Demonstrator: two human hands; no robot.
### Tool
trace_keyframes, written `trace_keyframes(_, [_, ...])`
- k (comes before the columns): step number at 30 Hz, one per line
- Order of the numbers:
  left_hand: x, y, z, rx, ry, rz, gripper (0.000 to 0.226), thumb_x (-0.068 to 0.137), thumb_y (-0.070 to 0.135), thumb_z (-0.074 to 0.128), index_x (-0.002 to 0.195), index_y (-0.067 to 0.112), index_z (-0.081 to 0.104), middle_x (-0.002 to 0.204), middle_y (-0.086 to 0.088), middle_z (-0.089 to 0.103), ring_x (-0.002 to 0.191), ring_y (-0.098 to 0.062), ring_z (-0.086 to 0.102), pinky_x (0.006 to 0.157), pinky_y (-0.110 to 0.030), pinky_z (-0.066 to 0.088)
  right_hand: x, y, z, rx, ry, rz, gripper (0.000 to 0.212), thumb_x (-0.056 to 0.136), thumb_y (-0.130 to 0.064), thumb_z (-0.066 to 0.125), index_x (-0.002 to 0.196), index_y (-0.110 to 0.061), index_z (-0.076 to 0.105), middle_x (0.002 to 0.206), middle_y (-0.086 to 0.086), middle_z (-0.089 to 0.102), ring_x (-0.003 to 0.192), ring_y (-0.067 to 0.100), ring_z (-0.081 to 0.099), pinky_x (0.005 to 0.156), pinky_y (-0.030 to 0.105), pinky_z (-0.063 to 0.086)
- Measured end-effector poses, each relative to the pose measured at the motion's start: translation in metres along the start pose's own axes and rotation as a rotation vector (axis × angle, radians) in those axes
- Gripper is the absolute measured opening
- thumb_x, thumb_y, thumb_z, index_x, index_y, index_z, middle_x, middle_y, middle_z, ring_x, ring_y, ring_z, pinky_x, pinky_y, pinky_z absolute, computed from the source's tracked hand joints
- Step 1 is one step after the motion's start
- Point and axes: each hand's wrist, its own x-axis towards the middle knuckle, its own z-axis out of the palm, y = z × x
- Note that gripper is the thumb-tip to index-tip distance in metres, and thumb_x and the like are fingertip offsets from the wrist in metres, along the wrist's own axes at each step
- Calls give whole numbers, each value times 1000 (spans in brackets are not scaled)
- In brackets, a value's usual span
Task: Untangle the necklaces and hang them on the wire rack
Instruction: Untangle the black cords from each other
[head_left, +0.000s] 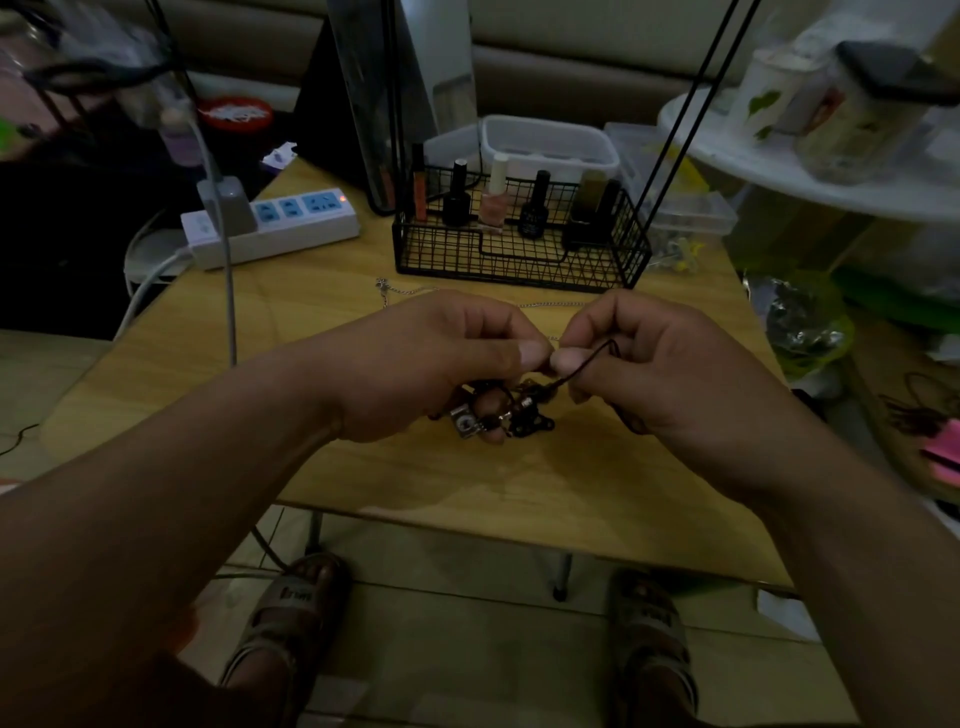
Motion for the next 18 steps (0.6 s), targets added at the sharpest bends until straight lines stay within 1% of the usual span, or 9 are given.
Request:
trace_keyframes(2, [0, 0, 0, 23, 7, -2, 17, 103, 24, 61, 102, 9, 69, 81, -17, 55, 66, -19, 61, 82, -65, 53, 0, 1, 0, -17, -7, 22, 7, 94, -10, 70, 98, -6, 66, 70, 2, 62, 47, -3, 52, 48, 8, 38])
trace_keyframes(3, [0, 0, 0, 27, 19, 4, 17, 103, 24, 60, 102, 8, 67, 81, -16, 56, 65, -19, 61, 79, -67, 53, 0, 1, 0, -35, -18, 42, 9, 93, -12, 72, 99, -7, 68, 70, 0, 62, 48, -3, 50, 48, 8, 37])
trace_keyframes(5, [0, 0, 3, 15, 67, 29, 15, 105, 21, 57, 102, 7, 63, 81, -12, 54, 62, -15, 58, 64, -47, 58, 1, 3, 0, -95, -57, 89, 10, 94, -18, 72, 99, -10, 73, 63, -10, 59, 48, -3, 48, 47, 8, 35])
trace_keyframes(7, [0, 1, 6, 32, 103, 39, 14, 106, 19, 55, 102, 7, 61, 79, -8, 55, 60, -13, 56, 56, -28, 55, 2, 3, 1, -171, -114, 123, 15, 92, -28, 73, 94, -14, 77, 53, -15, 54, 45, -2, 45, 46, 10, 32])
trace_keyframes(9, [1, -2, 7, 57, 71, 18, 15, 106, 21, 55, 101, 8, 61, 76, -5, 61, 63, -14, 60, 60, -29, 56, 3, 1, 1, -176, -167, 161, 27, 81, -43, 75, 86, -16, 79, 53, -8, 48, 47, 3, 36, 47, 19, 27])
trace_keyframes(11, [0, -3, 5, 56, -14, -30, 15, 106, 20, 54, 100, 11, 64, 80, -3, 67, 71, -17, 63, 65, -32, 57, 3, -1, -1, 5, -180, 204, 31, 72, -47, 73, 80, -17, 78, 59, 4, 38, 51, 13, 28, 50, 28, 19])
trace_keyframes(12, [-1, -3, 4, 37, -63, -47, 15, 106, 18, 53, 100, 12, 65, 83, -3, 68, 74, -17, 64, 67, -32, 58, 3, -2, -2, 136, -181, 217, 27, 74, -43, 71, 78, -18, 76, 60, 4, 34, 52, 14, 23, 48, 28, 17])
trace_keyframes(15, [-4, -2, 3, -58, -165, -55, 14, 105, 9, 51, 102, 9, 64, 83, -1, 65, 74, -14, 63, 70, -35, 60, 3, 0, -3, 392, -166, 252, 21, 85, -35, 63, 82, -14, 63, 59, -4, 34, 52, 9, 20, 41, 17, 17])
trace_keyframes(18, [-4, -3, 5, 2, -151, -41, 15, 105, 4, 53, 107, 6, 67, 88, -3, 67, 76, -15, 65, 71, -34, 61, 4, 5, 5, 516, -144, 282, 18, 90, -32, 60, 83, -16, 58, 59, -6, 38, 52, 7, 18, 43, 18, 13])
